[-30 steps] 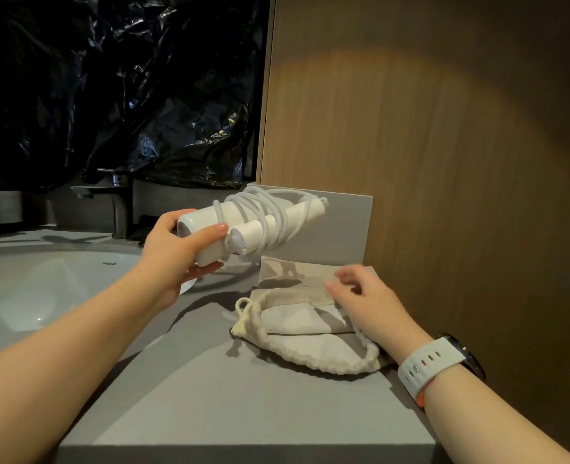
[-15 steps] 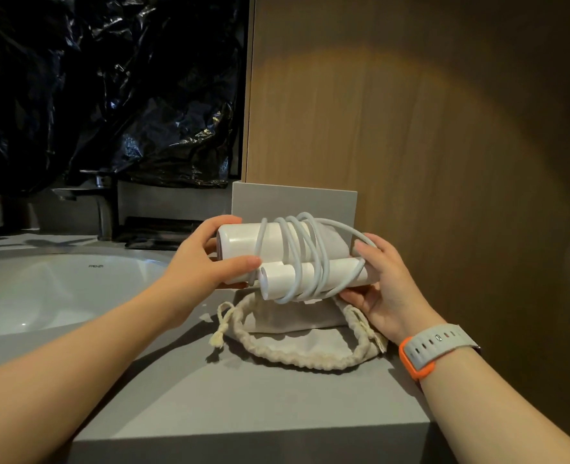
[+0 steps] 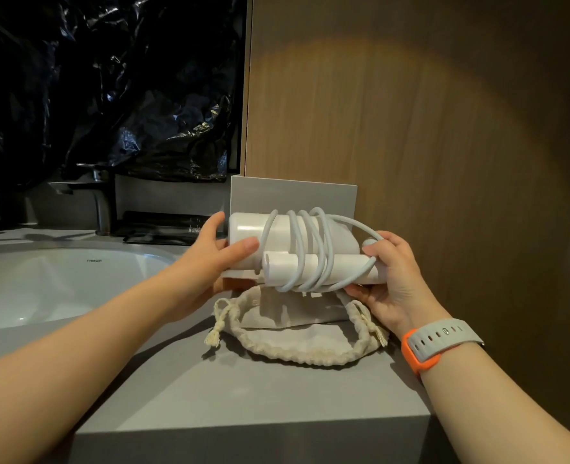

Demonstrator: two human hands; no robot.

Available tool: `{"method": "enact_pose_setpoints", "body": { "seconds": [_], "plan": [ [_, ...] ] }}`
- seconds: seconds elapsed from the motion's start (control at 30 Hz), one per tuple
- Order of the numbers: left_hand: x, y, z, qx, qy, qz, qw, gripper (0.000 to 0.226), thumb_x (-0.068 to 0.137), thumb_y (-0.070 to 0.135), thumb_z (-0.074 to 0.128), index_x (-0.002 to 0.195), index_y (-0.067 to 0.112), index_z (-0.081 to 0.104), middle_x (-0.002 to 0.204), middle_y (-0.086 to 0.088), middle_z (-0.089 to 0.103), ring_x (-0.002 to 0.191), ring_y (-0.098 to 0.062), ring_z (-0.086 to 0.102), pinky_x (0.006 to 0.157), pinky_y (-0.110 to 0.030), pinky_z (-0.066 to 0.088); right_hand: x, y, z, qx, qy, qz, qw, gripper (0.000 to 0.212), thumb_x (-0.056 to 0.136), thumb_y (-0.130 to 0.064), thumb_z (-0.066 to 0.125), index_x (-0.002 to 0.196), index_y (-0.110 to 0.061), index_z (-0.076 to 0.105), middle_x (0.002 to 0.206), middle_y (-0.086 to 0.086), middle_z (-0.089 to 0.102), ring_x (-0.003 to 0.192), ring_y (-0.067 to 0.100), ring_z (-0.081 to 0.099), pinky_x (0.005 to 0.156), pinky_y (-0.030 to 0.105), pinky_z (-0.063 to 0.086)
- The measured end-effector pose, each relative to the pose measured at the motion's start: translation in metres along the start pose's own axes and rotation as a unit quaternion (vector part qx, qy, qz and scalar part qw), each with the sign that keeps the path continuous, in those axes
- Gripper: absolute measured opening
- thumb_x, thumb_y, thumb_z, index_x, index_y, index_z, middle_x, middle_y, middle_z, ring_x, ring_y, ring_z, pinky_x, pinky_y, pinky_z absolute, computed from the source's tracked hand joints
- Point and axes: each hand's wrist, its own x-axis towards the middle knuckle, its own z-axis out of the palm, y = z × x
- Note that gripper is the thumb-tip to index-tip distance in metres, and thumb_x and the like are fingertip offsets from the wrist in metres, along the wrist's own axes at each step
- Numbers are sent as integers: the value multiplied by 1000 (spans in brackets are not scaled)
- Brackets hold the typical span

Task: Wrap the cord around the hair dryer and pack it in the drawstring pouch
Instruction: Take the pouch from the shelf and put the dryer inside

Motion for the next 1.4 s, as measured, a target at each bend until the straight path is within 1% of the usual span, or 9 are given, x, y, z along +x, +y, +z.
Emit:
{"method": "enact_pose_setpoints", "body": {
  "seconds": [0.1,0.33,0.5,0.6,0.87,0.97,1.13,1.23,1.4],
  "plan": [
    [-7,1,3,147,-93,-72,982,131,41,58,85,145,42,8,137,-7,49,108,-21,59,103,-48,41,2,-1,-2,36,32,-17,999,29,82,-4,53,93,-31,50,104,7,50,90,29,56,47,31,53],
    [-11,3,10,398,-207,-81,890,68,79,43,66,138,35,34,109,7,57,104,-10,56,94,-23,46,3,-2,-7,66,73,-42,994,32,82,-2,54,99,-28,47,105,5,48,90,29,56,47,31,55],
    [-17,12,16,594,-259,-51,760,61,90,55,45,144,38,23,139,9,37,118,-10,41,95,-22,33,4,0,-6,41,59,-40,997,32,82,-3,55,98,-31,48,106,5,48,92,29,56,54,34,57],
    [-20,11,8,687,-221,-99,686,66,89,64,36,145,34,20,136,2,41,106,-16,43,93,-28,35,3,2,-6,18,52,-37,998,35,82,-4,57,101,-32,48,107,3,48,94,28,55,59,35,58],
    [-31,4,-10,750,-6,-190,633,58,96,55,25,128,13,51,134,-8,52,113,-25,52,94,-34,41,2,4,-2,-7,37,-35,999,34,84,-6,58,99,-35,47,104,0,49,94,29,55,63,38,59],
    [-20,1,-15,710,39,-175,681,50,96,49,33,103,9,62,104,-7,63,90,-21,57,80,-30,47,2,5,-2,-13,42,-38,998,35,83,-5,58,101,-34,48,104,0,50,94,29,55,58,36,58],
    [4,0,-22,294,164,-186,923,39,88,42,60,92,4,57,85,-6,59,76,-17,54,63,-27,42,4,4,-4,9,56,-37,998,40,82,-5,58,110,-31,47,106,1,49,94,29,55,57,35,58],
    [23,0,-19,189,215,-154,946,28,89,25,63,103,1,63,95,-14,65,83,-24,57,75,-35,48,4,2,-5,31,49,-30,998,40,83,-6,58,111,-31,46,107,2,49,96,30,55,57,34,58],
    [38,3,-10,80,228,-122,963,26,92,25,59,106,5,63,92,-13,68,78,-23,62,62,-32,49,5,2,-4,29,33,4,999,31,83,-8,58,98,-34,50,107,3,50,96,31,54,54,33,56]
  ]
}}
